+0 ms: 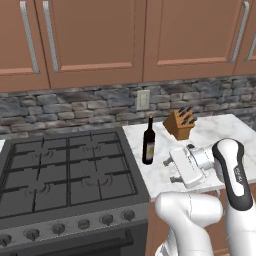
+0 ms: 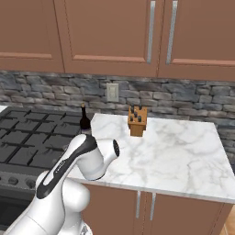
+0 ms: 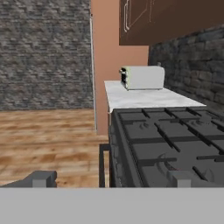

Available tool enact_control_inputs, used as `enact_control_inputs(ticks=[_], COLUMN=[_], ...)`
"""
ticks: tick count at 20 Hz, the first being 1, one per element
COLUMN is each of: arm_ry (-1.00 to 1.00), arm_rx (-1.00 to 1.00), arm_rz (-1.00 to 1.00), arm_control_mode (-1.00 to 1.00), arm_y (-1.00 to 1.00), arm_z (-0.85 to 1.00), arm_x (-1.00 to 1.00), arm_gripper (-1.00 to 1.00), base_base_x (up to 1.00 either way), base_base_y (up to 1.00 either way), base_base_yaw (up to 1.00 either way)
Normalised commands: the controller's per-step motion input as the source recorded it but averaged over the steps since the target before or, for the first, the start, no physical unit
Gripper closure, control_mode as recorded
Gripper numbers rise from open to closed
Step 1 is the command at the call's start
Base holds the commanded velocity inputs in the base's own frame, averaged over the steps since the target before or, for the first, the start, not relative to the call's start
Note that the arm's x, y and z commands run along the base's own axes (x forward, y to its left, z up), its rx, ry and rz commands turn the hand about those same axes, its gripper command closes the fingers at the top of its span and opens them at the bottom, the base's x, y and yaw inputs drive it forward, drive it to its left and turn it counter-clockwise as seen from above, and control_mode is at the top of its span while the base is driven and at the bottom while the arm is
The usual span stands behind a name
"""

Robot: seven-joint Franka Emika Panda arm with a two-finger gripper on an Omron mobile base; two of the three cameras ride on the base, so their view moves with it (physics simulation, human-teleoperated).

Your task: Place the drinks on the dining counter in a tight cluster.

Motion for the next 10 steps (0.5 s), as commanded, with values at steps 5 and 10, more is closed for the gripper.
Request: enact_control_inputs(ticks=[5, 10], arm_ry=[0.0, -0.04], arm_rx=[0.01, 0.1], arm_rz=[-0.01, -0.17], arm_control_mode=[-1.0, -1.0], arm_y=[0.0, -0.1], arm_z=[0.01, 0.23], arm_x=[0.04, 0.24], arm_gripper=[-1.0, -1.0], base_base_x=[0.0, 0.0], base_base_y=[0.0, 0.0], base_base_yaw=[0.0, 0.0])
